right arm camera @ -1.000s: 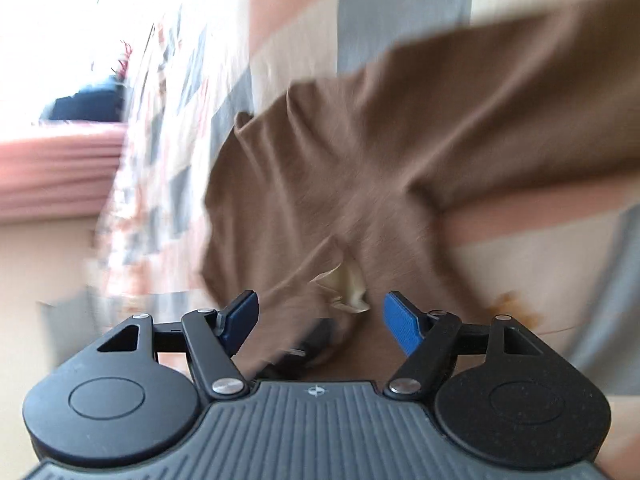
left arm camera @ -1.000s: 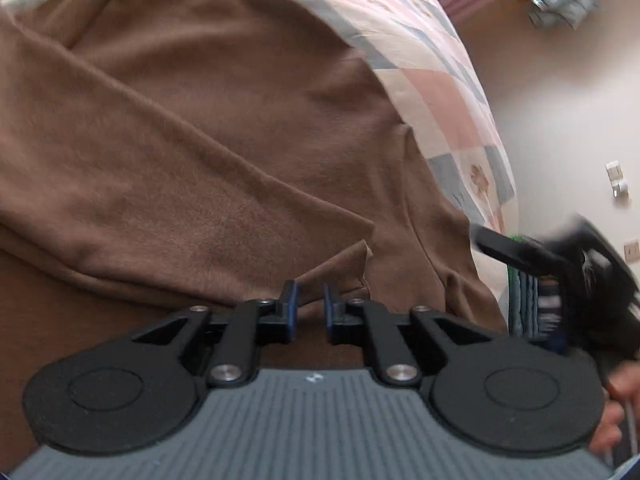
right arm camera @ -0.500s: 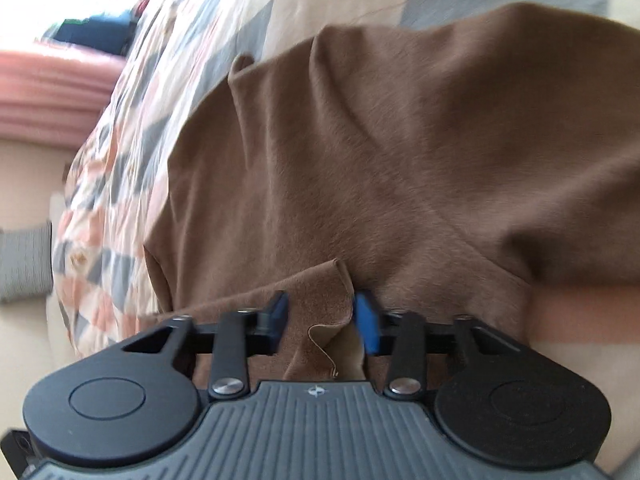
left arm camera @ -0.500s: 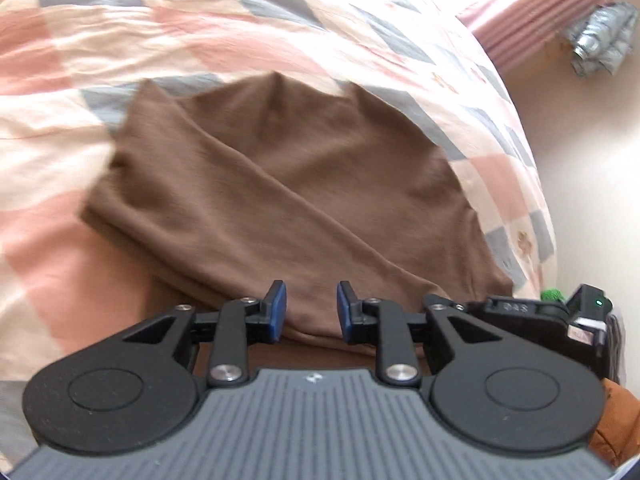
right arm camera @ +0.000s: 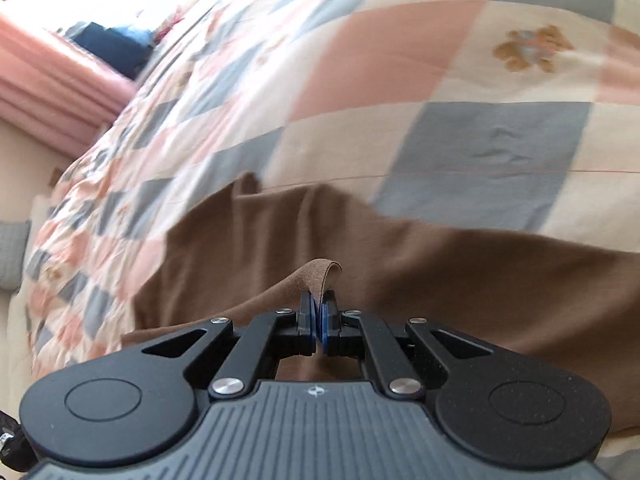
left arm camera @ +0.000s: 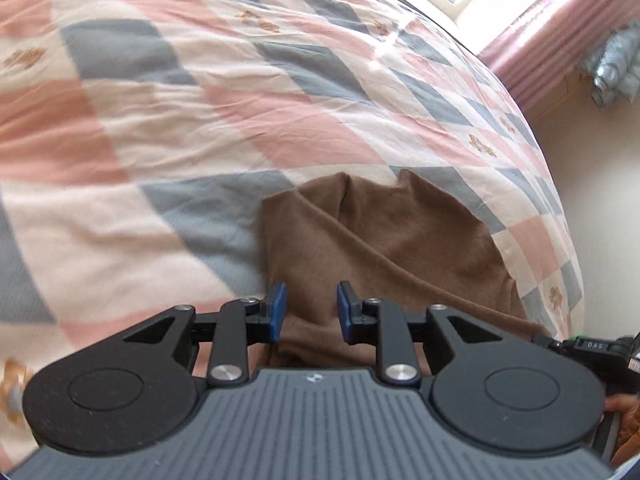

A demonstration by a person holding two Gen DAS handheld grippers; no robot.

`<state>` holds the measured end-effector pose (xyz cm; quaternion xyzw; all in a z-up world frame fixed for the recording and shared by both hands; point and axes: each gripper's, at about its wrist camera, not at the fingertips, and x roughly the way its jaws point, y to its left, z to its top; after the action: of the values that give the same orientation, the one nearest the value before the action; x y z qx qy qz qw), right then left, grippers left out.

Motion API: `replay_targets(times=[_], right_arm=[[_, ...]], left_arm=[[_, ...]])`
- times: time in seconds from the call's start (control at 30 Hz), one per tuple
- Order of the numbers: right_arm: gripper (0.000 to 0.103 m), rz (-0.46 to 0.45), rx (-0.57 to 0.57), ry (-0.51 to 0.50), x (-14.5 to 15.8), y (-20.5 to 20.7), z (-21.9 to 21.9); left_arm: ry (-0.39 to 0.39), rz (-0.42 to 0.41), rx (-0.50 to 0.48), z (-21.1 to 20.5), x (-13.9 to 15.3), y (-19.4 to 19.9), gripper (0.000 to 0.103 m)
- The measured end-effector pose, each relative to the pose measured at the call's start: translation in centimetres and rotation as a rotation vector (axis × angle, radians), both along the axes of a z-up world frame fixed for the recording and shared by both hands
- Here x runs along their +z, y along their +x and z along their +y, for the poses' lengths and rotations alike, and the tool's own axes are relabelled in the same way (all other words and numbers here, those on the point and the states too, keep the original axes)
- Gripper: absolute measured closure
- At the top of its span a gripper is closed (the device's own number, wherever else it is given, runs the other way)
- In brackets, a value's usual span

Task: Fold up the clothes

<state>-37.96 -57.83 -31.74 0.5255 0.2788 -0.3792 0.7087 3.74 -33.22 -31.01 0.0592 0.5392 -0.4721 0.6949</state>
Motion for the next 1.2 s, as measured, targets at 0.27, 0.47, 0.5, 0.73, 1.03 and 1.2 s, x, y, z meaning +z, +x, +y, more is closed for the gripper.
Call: replay_targets(times=[0.27, 0.47, 0.5, 0.73, 1.03, 1.2], right_arm=[[0.100, 0.040, -0.017, 0.013, -1.3, -1.0, -0.7], [0.100, 0.054, -0.005, -0.066, -1.9, -0.2, -1.2], [0.100, 0.051, 0.002, -0.086, -1.8, 0.0, -1.3], [0.080, 0.178, -0.041, -0.172, -0.9, -0.2, -0.3], [0.078, 0.259, -0.056, -0.113, -2.4, -2.3, 2.0], [0.053, 0.100, -0.401, -0.110, 1.1, -12.7, 6.0]], left_arm=[[0.147, -0.143, -0.276, -4.0, -2.4, -3.7, 0.083], [0.173, -0.155, -0.261, -3.0, -3.5, -4.6, 0.084], [0.178, -0.157, -0.257, -3.0, -3.6, -4.6, 0.084], [0.125, -0.192, -0.229, -3.0, -1.8, -4.9, 0.084], [0.227, -0.252, -0.240, -3.4, -2.9, -5.8, 0.084], [0.215, -0.258, -0.155, -2.0, -0.1, -5.3, 0.081]])
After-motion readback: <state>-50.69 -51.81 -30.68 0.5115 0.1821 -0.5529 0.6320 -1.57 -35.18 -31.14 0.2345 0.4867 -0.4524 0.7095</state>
